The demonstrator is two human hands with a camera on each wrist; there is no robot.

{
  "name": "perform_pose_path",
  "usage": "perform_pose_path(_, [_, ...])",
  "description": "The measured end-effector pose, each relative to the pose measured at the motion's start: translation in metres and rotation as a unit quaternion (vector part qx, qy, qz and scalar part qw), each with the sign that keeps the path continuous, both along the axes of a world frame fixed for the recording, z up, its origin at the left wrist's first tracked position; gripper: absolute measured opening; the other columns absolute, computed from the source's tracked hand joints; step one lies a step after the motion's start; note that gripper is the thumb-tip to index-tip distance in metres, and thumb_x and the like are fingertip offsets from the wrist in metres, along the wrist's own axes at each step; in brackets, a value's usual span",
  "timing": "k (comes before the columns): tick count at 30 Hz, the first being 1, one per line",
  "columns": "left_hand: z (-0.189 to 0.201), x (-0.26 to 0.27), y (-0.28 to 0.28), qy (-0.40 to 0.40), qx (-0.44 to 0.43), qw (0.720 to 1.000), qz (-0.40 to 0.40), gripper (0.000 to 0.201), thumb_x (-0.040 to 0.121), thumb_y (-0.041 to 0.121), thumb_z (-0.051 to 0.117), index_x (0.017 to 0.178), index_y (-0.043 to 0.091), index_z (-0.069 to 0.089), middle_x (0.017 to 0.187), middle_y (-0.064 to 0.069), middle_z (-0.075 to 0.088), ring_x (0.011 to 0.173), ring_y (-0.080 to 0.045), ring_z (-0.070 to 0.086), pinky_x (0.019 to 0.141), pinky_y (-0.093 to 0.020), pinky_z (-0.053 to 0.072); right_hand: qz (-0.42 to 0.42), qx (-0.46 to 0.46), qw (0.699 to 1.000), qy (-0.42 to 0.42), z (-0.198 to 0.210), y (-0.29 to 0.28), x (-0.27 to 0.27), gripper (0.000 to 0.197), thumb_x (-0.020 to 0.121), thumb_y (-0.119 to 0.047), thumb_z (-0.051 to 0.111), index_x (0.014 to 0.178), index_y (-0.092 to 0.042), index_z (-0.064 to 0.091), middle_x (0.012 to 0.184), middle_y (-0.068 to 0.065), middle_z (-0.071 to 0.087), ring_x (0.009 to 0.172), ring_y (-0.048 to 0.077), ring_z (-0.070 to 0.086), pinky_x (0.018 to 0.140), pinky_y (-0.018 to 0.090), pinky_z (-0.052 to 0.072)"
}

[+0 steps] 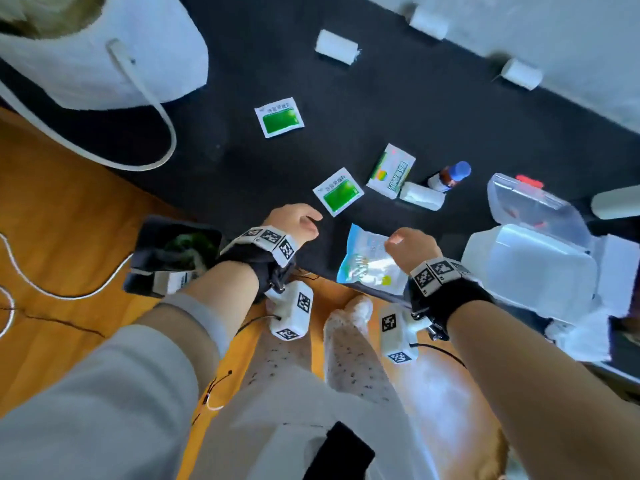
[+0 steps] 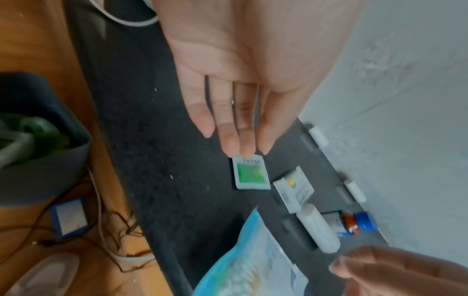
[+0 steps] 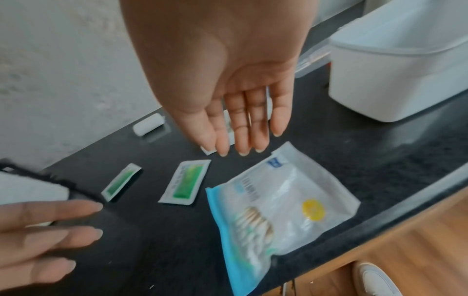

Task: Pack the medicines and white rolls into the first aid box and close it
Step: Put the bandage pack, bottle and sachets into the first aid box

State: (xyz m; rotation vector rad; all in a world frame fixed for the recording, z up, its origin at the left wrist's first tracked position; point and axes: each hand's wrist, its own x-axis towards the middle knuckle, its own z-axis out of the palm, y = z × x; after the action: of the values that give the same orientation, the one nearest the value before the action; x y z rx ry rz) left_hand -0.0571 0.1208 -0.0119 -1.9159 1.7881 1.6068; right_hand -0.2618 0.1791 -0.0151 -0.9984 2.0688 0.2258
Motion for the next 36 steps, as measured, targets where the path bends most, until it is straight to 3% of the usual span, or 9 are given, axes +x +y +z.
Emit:
perform_pose_path(7, [-0.049, -0.065, 0.034, -0.021, 0.118, 0.990, 0.075, 0.054, 0.084, 0.018, 0.065, 0.134, 0.014, 0.045, 0.131, -0.011, 0.059, 0.117, -0.028, 0.057, 0.101, -0.040, 0.046, -0.112, 0.032, 0.992, -0.045, -0.045, 0.036, -0.065, 0.046, 0.086, -0.025, 0.060, 0.127, -0.009, 0.048, 0.133, 0.012, 0.055, 0.121, 0.031, 0.052, 0.095, 0.032, 0.042])
perform_pose_path(11, [-0.065, -0.095, 0.048, 0.042, 0.271, 0.952, 0.135, 0.064, 0.089, 0.016, 0.058, 0.145, 0.014, 0.027, 0.143, -0.013, 0.045, 0.128, -0.032, 0.047, 0.106, -0.046, 0.035, -0.068, 0.110, 0.985, -0.118, -0.072, 0.050, -0.075, 0.057, 0.083, -0.030, 0.067, 0.132, -0.011, 0.044, 0.135, 0.012, 0.054, 0.119, 0.031, 0.054, 0.096, 0.038, 0.047])
perform_pose_path(15, [-0.054, -0.118, 0.057, 0.058, 0.299, 0.942, 0.142, 0.045, 0.090, 0.013, 0.057, 0.131, 0.010, 0.042, 0.131, -0.015, 0.053, 0.116, -0.032, 0.053, 0.094, -0.046, 0.042, -0.110, 0.060, 0.973, -0.195, -0.073, 0.056, -0.081, 0.063, 0.081, -0.016, 0.069, 0.134, -0.011, 0.036, 0.131, 0.012, 0.052, 0.107, 0.031, 0.057, 0.076, 0.033, 0.050])
perform_pose_path(19, [-0.041, -0.128, 0.052, 0.097, 0.296, 0.936, 0.166, 0.023, 0.083, 0.002, 0.062, 0.103, 0.010, 0.054, 0.114, -0.017, 0.058, 0.099, -0.032, 0.059, 0.073, -0.046, 0.054, -0.162, -0.057, 0.952, -0.255, -0.055, 0.050, -0.089, 0.051, 0.079, -0.011, 0.072, 0.120, -0.014, 0.042, 0.119, 0.008, 0.055, 0.111, 0.029, 0.058, 0.080, 0.037, 0.055])
perform_pose_path(22, [-0.030, -0.133, 0.039, 0.095, 0.272, 0.944, 0.159, 0.023, 0.077, -0.003, 0.068, 0.088, 0.014, 0.057, 0.107, -0.014, 0.064, 0.091, -0.026, 0.062, 0.083, -0.045, 0.054, -0.179, -0.149, 0.934, -0.271, -0.031, 0.040, -0.102, 0.038, 0.076, -0.007, 0.073, 0.101, -0.018, 0.046, 0.101, 0.002, 0.058, 0.094, 0.020, 0.059, 0.068, 0.022, 0.047])
perform_pose_path(24, [-0.018, -0.138, 0.030, 0.101, 0.264, 0.950, 0.131, 0.027, 0.077, -0.001, 0.068, 0.099, 0.012, 0.057, 0.102, -0.008, 0.064, 0.098, -0.023, 0.060, 0.086, -0.041, 0.053, -0.170, -0.171, 0.929, -0.282, -0.014, 0.035, -0.111, 0.038, 0.076, -0.005, 0.072, 0.102, -0.018, 0.049, 0.102, 0.005, 0.062, 0.094, 0.022, 0.060, 0.074, 0.029, 0.051])
perform_pose_path(28, [0.003, -0.156, 0.010, 0.136, 0.190, 0.971, 0.058, 0.048, 0.083, -0.001, 0.061, 0.126, 0.016, 0.047, 0.098, 0.007, 0.059, 0.105, -0.017, 0.053, 0.076, -0.027, 0.054, -0.138, -0.206, 0.944, -0.219, 0.022, 0.035, -0.139, 0.037, 0.078, -0.006, 0.069, 0.112, -0.016, 0.058, 0.104, 0.007, 0.068, 0.099, 0.025, 0.062, 0.090, 0.039, 0.049])
perform_pose_path(33, [0.005, -0.184, 0.000, 0.156, 0.218, 0.963, 0.019, 0.044, 0.087, -0.006, 0.051, 0.124, 0.018, 0.048, 0.109, 0.000, 0.059, 0.107, -0.016, 0.054, 0.100, -0.035, 0.039, -0.176, -0.265, 0.945, -0.069, 0.058, 0.065, -0.198, 0.013, 0.084, -0.010, 0.064, 0.092, 0.000, 0.065, 0.082, 0.005, 0.058, 0.082, 0.024, 0.053, 0.062, 0.021, 0.038])
perform_pose_path(36, [-0.006, -0.198, 0.008, 0.133, 0.208, 0.968, -0.045, 0.048, 0.088, -0.010, 0.049, 0.133, 0.006, 0.044, 0.115, -0.007, 0.057, 0.078, 0.003, 0.067, 0.071, -0.013, 0.052, -0.233, -0.274, 0.933, -0.003, 0.060, 0.095, -0.226, 0.014, 0.084, -0.009, 0.063, 0.097, -0.005, 0.067, 0.077, 0.004, 0.060, 0.075, 0.023, 0.055, 0.064, 0.014, 0.040])
